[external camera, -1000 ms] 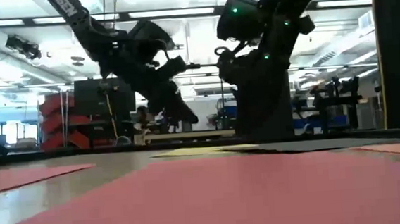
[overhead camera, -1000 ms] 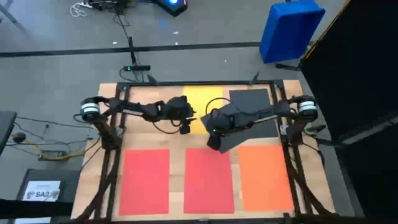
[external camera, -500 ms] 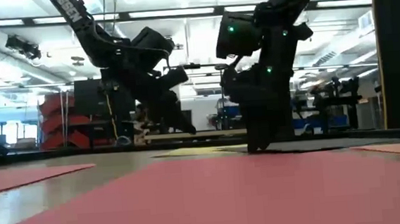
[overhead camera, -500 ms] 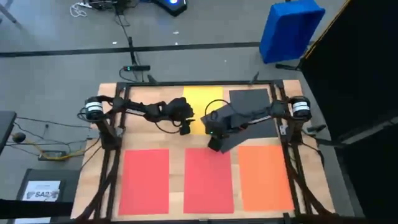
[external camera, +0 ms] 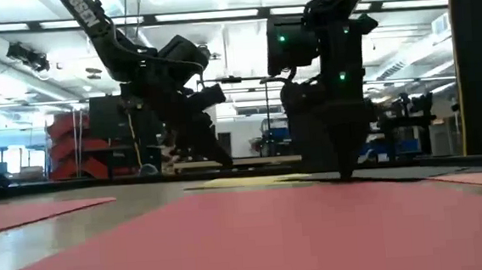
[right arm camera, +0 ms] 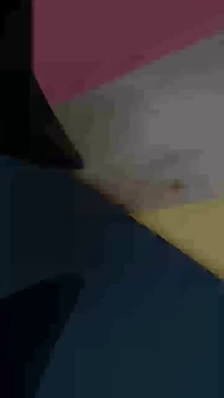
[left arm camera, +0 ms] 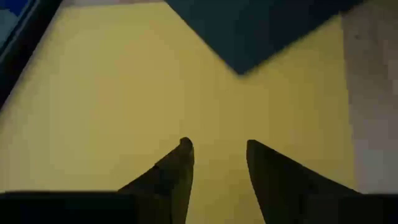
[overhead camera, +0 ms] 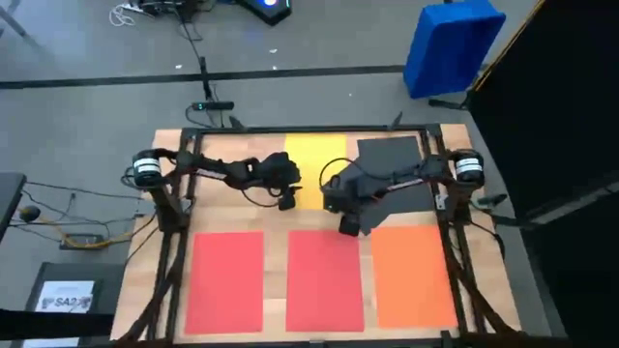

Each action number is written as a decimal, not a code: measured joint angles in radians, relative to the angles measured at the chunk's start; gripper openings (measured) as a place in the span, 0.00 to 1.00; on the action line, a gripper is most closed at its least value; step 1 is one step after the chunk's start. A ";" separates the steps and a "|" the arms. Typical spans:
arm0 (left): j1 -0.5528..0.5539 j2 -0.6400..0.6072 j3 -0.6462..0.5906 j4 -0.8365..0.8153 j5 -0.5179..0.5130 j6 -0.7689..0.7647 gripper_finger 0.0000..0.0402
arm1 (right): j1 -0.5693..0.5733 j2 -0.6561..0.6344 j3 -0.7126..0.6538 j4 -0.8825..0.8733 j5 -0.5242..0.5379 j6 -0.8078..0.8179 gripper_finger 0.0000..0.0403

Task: Organize paper
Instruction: Stack the black paper on top of the black paper

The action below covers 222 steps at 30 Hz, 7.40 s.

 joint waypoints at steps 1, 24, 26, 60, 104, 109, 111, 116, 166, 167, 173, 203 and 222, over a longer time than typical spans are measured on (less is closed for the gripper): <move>0.000 0.000 0.000 -0.001 0.000 0.000 0.33 | 0.002 0.000 0.000 -0.020 -0.010 -0.014 0.63; 0.000 0.000 0.000 -0.001 0.063 -0.003 0.33 | 0.006 -0.009 0.002 -0.050 0.002 -0.055 0.61; 0.000 0.000 0.000 0.000 0.064 -0.007 0.33 | 0.006 -0.009 0.002 0.022 -0.022 -0.054 0.61; 0.009 0.093 0.003 -0.004 0.125 -0.029 0.33 | -0.143 -0.039 -0.106 -0.066 -0.175 -0.202 0.54; 0.027 0.089 0.012 -0.122 0.171 -0.034 0.33 | -0.425 -0.076 -0.104 0.289 -0.179 -0.440 0.29; 0.028 0.090 0.012 -0.123 0.167 -0.043 0.33 | -0.416 -0.071 -0.107 0.288 -0.180 -0.448 0.26; 0.028 0.091 0.011 -0.122 0.167 -0.049 0.33 | -0.405 -0.071 -0.118 0.298 -0.179 -0.449 0.23; 0.028 0.092 0.010 -0.120 0.164 -0.051 0.33 | -0.377 -0.071 -0.150 0.297 -0.183 -0.448 0.18; 0.028 0.094 0.008 -0.088 0.178 -0.072 0.33 | -0.313 -0.096 -0.055 -0.018 -0.183 -0.437 0.18; 0.028 0.094 0.008 -0.087 0.178 -0.075 0.33 | -0.313 -0.107 -0.055 -0.023 -0.182 -0.437 0.18; 0.028 0.094 0.008 -0.076 0.179 -0.079 0.33 | -0.302 -0.196 -0.053 -0.134 -0.200 -0.396 0.18; 0.028 0.095 0.007 -0.052 0.178 -0.086 0.33 | -0.076 -0.324 -0.455 0.194 -0.247 -0.236 0.03; 0.028 0.095 0.008 -0.052 0.179 -0.086 0.33 | -0.163 -0.319 -0.459 0.224 -0.214 -0.238 0.00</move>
